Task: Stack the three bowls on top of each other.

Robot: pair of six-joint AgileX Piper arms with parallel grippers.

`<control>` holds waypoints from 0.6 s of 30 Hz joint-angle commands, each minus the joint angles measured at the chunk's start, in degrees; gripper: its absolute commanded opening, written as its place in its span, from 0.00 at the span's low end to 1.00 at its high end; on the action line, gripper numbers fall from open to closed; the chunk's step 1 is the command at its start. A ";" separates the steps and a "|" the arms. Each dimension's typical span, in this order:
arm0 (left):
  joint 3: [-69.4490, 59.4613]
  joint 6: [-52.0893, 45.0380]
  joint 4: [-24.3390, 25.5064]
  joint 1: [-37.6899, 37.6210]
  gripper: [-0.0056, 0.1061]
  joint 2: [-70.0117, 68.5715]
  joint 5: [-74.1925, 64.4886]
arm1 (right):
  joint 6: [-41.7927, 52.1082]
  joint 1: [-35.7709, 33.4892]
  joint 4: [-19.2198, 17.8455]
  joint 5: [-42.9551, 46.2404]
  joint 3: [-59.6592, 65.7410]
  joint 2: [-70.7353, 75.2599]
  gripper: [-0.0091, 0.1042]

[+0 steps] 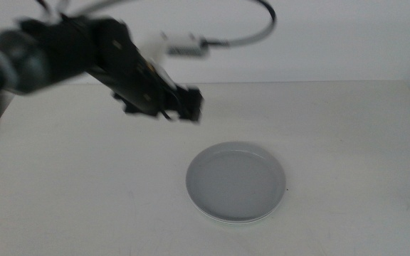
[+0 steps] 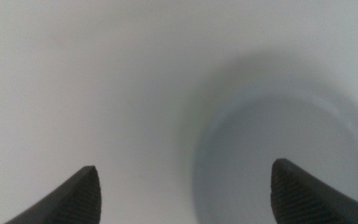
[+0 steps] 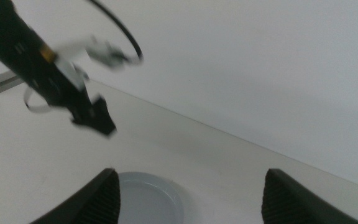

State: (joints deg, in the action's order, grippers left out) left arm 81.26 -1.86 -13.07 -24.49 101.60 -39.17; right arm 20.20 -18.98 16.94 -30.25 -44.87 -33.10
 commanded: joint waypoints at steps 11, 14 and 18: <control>2.35 0.82 8.86 9.80 0.99 -18.85 -1.15 | 0.75 0.41 0.47 4.41 -1.30 -0.19 0.59; 2.35 0.87 9.02 10.75 0.99 -21.59 -2.86 | 0.75 0.41 0.47 4.41 -1.30 -0.19 0.59; 0.39 1.86 9.02 10.92 0.99 -26.16 -3.42 | 0.75 0.41 0.47 4.41 -1.30 -0.19 0.59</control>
State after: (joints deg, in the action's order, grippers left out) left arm 80.98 -1.45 -3.88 -13.80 79.44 -44.95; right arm 20.20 -18.98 16.94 -30.25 -44.87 -33.10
